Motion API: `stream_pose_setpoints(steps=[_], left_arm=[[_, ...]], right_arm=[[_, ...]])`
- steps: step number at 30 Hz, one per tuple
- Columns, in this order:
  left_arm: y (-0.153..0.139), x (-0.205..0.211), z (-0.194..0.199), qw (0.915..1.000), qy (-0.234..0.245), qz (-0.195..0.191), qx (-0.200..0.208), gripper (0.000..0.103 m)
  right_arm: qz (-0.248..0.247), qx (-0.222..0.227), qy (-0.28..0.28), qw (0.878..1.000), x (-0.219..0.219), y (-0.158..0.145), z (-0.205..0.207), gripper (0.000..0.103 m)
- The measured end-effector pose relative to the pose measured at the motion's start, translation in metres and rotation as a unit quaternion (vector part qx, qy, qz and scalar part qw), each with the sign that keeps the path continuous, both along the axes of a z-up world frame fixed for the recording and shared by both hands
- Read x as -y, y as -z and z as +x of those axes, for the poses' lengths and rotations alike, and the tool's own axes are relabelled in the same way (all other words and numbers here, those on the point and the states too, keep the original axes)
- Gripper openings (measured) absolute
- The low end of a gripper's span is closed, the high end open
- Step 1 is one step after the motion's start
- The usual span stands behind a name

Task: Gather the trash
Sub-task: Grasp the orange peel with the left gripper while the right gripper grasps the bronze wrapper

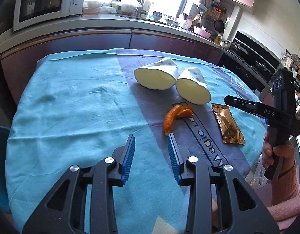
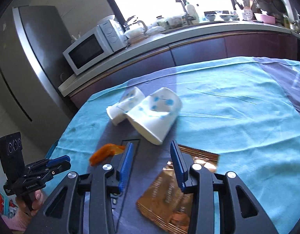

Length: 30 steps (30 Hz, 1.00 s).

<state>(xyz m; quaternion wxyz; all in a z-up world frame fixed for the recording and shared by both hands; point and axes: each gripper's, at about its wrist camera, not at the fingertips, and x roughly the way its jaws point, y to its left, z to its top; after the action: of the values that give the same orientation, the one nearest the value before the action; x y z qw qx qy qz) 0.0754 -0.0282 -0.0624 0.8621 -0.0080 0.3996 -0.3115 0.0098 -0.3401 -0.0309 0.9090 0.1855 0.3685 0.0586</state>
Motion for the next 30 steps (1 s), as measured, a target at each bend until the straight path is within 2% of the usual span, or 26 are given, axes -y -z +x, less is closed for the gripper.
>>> stream_pose_setpoints(steps=[5, 9, 12, 16, 18, 22, 24, 25, 26, 30], left_arm=[[0.001, 0.022, 0.010, 0.9997, 0.019, 0.011, -0.005, 0.035], [0.005, 0.036, 0.019, 0.9993, 0.027, 0.022, -0.013, 0.038], [0.010, 0.045, 0.025, 0.9988, 0.031, 0.031, -0.021, 0.038], [0.015, 0.052, 0.033, 0.9982, 0.032, 0.042, -0.030, 0.036], [0.014, 0.055, 0.034, 0.9980, 0.032, 0.046, -0.028, 0.034], [0.016, 0.060, 0.033, 0.9975, 0.036, 0.052, -0.030, 0.016], [0.016, 0.059, 0.033, 0.9978, 0.034, 0.049, -0.029, 0.015], [0.015, 0.058, 0.032, 0.9979, 0.032, 0.047, -0.029, 0.014], [0.015, 0.057, 0.031, 0.9980, 0.031, 0.046, -0.029, 0.014], [0.013, 0.052, 0.025, 0.9985, 0.026, 0.042, -0.023, 0.013]], right_arm=[[-0.003, -0.028, 0.037, 0.999, 0.021, 0.016, -0.013, 0.045], [0.001, -0.045, 0.031, 0.999, 0.020, 0.026, -0.018, 0.048], [0.001, -0.039, 0.024, 0.999, 0.014, 0.026, -0.021, 0.055], [-0.004, -0.035, 0.014, 0.999, 0.005, 0.025, -0.022, 0.055], [-0.013, -0.035, 0.007, 0.999, -0.001, 0.026, -0.022, 0.049], [-0.027, -0.035, -0.001, 0.999, -0.006, 0.026, -0.021, 0.034], [-0.031, -0.033, -0.004, 0.999, -0.008, 0.026, -0.023, 0.032], [-0.030, -0.032, -0.007, 0.999, -0.009, 0.026, -0.023, 0.022], [-0.021, -0.036, -0.014, 0.999, -0.009, 0.027, -0.023, 0.000], [-0.009, -0.032, -0.024, 0.999, -0.012, 0.027, -0.024, 0.001]])
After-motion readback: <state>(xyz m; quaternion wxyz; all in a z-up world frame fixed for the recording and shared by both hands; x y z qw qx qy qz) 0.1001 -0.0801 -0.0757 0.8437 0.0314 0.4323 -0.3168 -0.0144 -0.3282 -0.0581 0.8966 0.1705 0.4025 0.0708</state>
